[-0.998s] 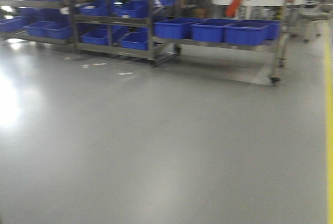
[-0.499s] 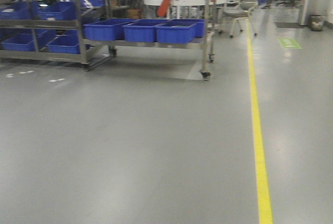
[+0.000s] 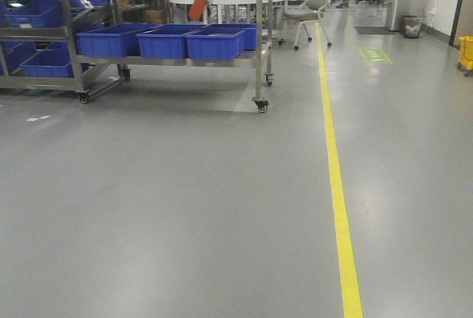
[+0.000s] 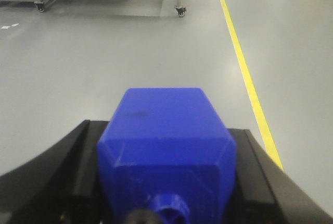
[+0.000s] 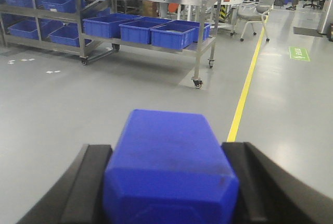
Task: Pick and sort blue part to right shelf
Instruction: 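Drive the base away from the table down the aisle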
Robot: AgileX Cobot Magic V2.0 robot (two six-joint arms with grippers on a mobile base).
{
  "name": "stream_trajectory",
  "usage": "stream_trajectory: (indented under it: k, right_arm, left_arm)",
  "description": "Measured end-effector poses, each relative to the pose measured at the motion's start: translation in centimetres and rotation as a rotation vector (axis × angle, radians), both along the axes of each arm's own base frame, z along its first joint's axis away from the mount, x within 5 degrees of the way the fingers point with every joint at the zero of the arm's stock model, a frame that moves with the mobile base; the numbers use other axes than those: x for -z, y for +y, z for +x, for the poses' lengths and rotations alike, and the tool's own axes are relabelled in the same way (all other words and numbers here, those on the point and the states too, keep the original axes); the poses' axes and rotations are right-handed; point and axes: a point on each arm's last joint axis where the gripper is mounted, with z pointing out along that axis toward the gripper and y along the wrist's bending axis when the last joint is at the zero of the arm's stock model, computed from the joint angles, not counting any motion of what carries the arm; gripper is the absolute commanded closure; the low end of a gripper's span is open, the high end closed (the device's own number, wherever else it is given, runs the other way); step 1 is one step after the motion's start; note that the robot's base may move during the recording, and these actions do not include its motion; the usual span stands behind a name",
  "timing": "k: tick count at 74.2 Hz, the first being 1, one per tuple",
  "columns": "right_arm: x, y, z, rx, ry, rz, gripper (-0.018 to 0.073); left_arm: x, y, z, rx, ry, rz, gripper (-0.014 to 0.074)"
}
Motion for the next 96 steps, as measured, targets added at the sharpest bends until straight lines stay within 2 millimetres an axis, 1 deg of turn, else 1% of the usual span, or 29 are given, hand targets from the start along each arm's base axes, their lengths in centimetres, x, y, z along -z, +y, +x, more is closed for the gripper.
stream_trajectory:
  k: [96]
  right_arm:
    - [0.0,0.0,0.0,0.0,0.0,0.0,0.0302]
  left_arm:
    - [0.0,-0.01,0.0,0.001,0.0,-0.002,0.0346]
